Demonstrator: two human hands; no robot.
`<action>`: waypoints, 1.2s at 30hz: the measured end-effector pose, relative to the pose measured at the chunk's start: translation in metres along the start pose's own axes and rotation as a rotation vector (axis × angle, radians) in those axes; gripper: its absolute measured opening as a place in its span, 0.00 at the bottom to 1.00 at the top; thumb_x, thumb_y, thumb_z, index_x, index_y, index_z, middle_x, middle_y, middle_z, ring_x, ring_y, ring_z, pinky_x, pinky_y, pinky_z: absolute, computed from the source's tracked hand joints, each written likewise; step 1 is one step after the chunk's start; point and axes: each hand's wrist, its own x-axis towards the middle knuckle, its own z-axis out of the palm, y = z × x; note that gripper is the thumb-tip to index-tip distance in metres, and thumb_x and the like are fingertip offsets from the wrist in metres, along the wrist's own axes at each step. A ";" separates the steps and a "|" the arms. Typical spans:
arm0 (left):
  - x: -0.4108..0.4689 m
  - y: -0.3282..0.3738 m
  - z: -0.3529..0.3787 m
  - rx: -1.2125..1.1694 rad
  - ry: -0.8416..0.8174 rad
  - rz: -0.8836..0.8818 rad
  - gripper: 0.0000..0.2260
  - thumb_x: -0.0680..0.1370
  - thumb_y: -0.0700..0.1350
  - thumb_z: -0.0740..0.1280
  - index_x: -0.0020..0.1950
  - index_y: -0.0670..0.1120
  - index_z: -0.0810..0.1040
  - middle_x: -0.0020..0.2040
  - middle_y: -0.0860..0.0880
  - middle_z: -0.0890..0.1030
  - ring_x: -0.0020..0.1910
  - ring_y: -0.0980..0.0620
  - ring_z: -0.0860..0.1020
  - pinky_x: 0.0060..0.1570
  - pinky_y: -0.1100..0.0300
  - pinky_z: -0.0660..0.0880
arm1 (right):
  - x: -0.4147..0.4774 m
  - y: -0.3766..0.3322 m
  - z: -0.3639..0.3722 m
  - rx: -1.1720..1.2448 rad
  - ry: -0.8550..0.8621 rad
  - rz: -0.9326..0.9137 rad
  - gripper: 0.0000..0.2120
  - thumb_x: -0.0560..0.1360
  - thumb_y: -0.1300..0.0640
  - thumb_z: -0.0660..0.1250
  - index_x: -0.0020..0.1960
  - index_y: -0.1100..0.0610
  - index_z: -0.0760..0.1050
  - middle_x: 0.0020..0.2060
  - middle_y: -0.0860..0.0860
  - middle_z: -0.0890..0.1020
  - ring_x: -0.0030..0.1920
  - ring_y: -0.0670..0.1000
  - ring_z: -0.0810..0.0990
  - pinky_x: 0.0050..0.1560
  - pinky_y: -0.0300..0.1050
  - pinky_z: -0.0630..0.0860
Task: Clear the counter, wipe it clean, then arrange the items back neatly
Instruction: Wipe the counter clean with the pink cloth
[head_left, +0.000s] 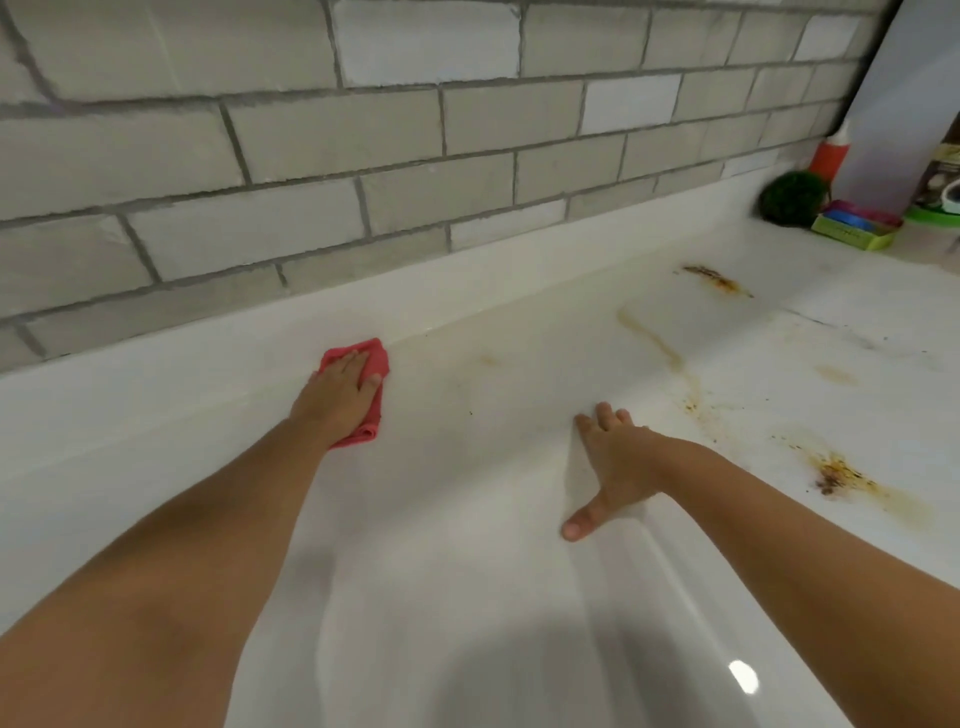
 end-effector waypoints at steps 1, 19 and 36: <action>0.007 0.006 0.003 0.000 -0.014 0.021 0.22 0.82 0.50 0.50 0.75 0.44 0.57 0.75 0.45 0.60 0.73 0.44 0.61 0.70 0.51 0.57 | 0.000 0.000 0.000 0.008 -0.009 -0.004 0.67 0.56 0.30 0.72 0.76 0.58 0.36 0.75 0.57 0.39 0.76 0.59 0.42 0.74 0.56 0.55; 0.012 0.083 0.028 -0.043 -0.177 0.316 0.22 0.83 0.50 0.49 0.76 0.49 0.54 0.77 0.51 0.54 0.76 0.52 0.52 0.73 0.56 0.47 | -0.001 -0.001 -0.001 0.013 -0.061 0.002 0.68 0.56 0.30 0.72 0.75 0.57 0.31 0.74 0.56 0.33 0.75 0.58 0.36 0.74 0.60 0.54; 0.016 0.085 0.038 0.018 -0.101 0.150 0.23 0.82 0.50 0.48 0.76 0.44 0.54 0.77 0.47 0.53 0.76 0.50 0.52 0.73 0.50 0.46 | 0.003 0.000 0.000 0.010 -0.067 0.007 0.69 0.55 0.29 0.72 0.74 0.57 0.30 0.74 0.55 0.33 0.75 0.58 0.34 0.73 0.61 0.55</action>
